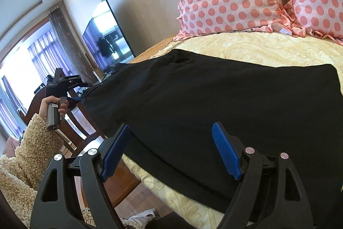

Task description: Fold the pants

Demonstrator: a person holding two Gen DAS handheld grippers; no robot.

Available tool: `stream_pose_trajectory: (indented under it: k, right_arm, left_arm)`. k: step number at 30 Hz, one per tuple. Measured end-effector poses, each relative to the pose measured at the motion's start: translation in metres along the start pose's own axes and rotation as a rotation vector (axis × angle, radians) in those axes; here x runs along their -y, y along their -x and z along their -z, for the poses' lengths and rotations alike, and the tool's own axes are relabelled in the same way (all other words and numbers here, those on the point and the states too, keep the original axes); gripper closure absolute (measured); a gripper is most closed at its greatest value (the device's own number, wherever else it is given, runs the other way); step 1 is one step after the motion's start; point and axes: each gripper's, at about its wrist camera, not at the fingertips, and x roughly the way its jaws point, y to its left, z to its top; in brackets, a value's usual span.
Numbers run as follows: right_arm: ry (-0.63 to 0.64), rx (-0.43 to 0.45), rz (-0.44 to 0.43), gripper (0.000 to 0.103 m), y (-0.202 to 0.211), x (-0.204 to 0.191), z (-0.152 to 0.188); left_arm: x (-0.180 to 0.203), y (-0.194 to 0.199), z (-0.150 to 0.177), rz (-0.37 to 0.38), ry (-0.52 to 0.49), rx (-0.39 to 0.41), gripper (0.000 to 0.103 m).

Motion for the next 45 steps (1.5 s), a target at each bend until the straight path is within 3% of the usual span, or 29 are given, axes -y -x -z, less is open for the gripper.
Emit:
stream_pose_trajectory:
  k: [4,9,10,12,14,17,21,24,27,29,30,33,35,36,38,39,42,45]
  right_arm:
    - [0.010,-0.005,0.001,0.022,-0.001,-0.003,0.002]
    - [-0.003,-0.012,-0.008,0.022,-0.004,-0.004,0.003]
    - [-0.005,-0.014,-0.012,0.022,-0.005,-0.004,0.003]
    - [0.002,-0.017,-0.017,0.022,-0.006,-0.008,0.005]
    - [0.011,-0.015,-0.019,0.022,-0.005,-0.009,0.006]
    - [0.005,-0.004,-0.017,0.022,0.000,-0.006,0.005]
    - [-0.015,0.028,-0.016,0.022,0.009,0.003,0.003]
    - [-0.024,0.077,0.005,0.022,0.023,0.011,0.002]
    - [-0.048,0.142,0.056,0.022,0.044,0.025,0.004]
    - [-0.082,0.192,0.115,0.022,0.063,0.041,0.006]
    - [-0.102,0.212,0.142,0.022,0.072,0.048,0.007]
    - [-0.183,0.284,0.245,0.022,0.102,0.076,0.016]
    - [-0.244,0.324,0.311,0.022,0.121,0.095,0.022]
    - [-0.271,0.339,0.335,0.022,0.129,0.102,0.026]
    - [-0.325,0.362,0.376,0.022,0.143,0.118,0.033]
    - [-0.346,0.370,0.391,0.022,0.148,0.124,0.035]
    - [-0.380,0.379,0.420,0.021,0.156,0.139,0.039]
    - [-0.398,0.380,0.411,0.021,0.151,0.146,0.037]
  left_arm:
    - [0.003,-0.003,0.004,-0.010,0.006,0.006,0.039]
    - [0.017,-0.009,0.011,0.048,0.006,-0.006,0.038]
    - [0.020,-0.010,0.012,0.044,-0.001,0.002,0.041]
    - [0.022,-0.011,0.012,0.037,0.005,0.020,0.060]
    - [0.015,-0.015,0.012,0.089,0.055,0.018,0.080]
    - [0.025,-0.007,0.016,0.092,0.017,0.066,0.091]
    - [0.077,0.024,0.027,0.099,-0.160,0.178,0.092]
    - [0.142,0.054,0.050,0.191,-0.337,0.221,0.092]
    - [0.216,0.078,0.097,0.313,-0.552,0.228,0.092]
    - [0.265,0.092,0.143,0.435,-0.707,0.196,0.092]
    - [0.289,0.096,0.172,0.517,-0.786,0.154,0.092]
    - [0.330,0.092,0.247,0.671,-0.947,0.012,0.091]
    - [0.345,0.074,0.297,0.689,-1.050,-0.094,0.091]
    - [0.348,0.054,0.329,0.663,-1.114,-0.183,0.091]
    - [0.344,0.024,0.361,0.619,-1.141,-0.318,0.091]
    - [0.338,0.016,0.372,0.616,-1.138,-0.338,0.091]
    - [0.338,0.035,0.373,0.605,-1.178,-0.216,0.091]
    - [0.341,0.057,0.366,0.648,-1.150,-0.163,0.091]
